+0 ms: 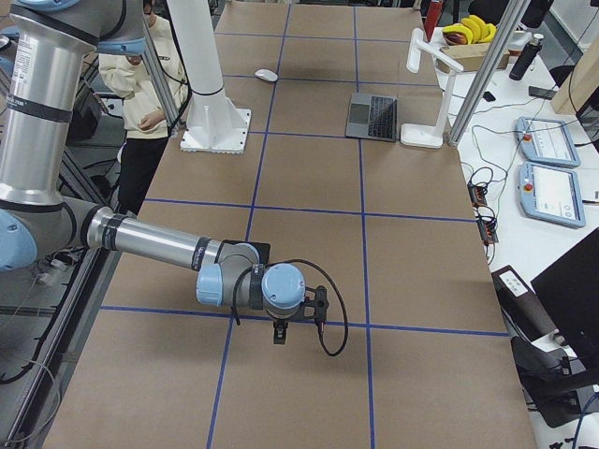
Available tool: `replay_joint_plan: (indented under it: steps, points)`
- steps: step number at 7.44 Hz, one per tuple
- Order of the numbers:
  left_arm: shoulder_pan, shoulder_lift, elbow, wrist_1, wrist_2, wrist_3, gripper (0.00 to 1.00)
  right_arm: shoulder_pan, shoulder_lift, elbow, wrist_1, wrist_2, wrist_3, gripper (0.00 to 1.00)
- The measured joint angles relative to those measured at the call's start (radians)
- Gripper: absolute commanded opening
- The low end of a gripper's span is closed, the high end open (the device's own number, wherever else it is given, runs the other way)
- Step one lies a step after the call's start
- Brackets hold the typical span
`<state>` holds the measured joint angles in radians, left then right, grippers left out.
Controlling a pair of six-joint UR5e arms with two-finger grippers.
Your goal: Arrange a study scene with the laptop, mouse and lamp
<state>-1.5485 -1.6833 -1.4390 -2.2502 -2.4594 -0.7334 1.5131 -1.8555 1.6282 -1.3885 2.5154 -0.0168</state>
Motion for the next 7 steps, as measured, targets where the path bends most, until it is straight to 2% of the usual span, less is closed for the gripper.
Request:
replay_joint_plan:
  steps: [2,5,7]
  points:
    - [-0.042,0.045,-0.008,0.048,-0.009,0.199,1.0,-0.057,-0.014,-0.014,-0.006,0.116,0.012,1.0]
    - [-0.051,0.15,-0.105,0.054,-0.017,0.259,1.0,-0.19,-0.043,-0.036,-0.007,0.313,0.048,0.99]
    - [-0.051,0.195,-0.165,0.055,-0.019,0.263,1.0,-0.283,-0.045,-0.037,-0.005,0.354,0.103,1.0]
